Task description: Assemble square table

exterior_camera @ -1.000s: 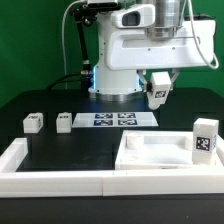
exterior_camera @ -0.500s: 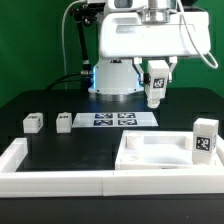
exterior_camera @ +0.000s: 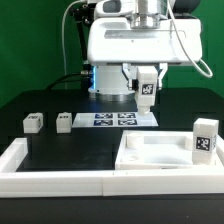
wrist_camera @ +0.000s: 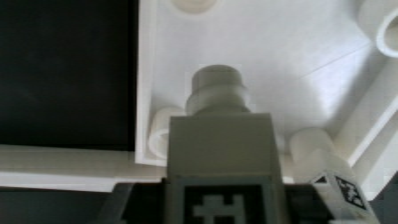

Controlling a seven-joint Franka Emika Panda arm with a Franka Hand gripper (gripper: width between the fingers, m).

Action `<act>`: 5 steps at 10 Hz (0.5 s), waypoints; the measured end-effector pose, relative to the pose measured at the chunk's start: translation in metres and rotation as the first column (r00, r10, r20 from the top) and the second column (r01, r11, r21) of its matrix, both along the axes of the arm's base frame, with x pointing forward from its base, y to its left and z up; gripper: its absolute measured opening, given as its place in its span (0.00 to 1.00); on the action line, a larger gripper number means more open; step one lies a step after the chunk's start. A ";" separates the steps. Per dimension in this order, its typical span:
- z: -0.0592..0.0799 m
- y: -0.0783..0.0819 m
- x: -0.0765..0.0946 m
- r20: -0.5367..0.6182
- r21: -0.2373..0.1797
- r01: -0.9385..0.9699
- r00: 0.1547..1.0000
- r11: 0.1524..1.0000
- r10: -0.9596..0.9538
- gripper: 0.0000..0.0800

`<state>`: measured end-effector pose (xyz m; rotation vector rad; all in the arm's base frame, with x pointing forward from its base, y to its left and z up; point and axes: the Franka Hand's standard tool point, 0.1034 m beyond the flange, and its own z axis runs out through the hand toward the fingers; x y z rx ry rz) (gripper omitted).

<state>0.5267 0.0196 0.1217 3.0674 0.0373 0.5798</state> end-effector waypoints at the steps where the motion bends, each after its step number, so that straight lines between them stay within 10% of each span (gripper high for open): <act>1: 0.001 -0.005 0.007 -0.034 0.016 0.012 0.999 1.000 -0.011 0.36; 5: 0.001 -0.004 0.006 -0.026 0.017 0.011 1.000 1.000 -0.010 0.36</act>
Offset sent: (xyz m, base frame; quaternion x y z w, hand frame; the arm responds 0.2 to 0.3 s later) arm 0.0000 0.0000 0.0000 0.0000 0.0000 0.0000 1.0000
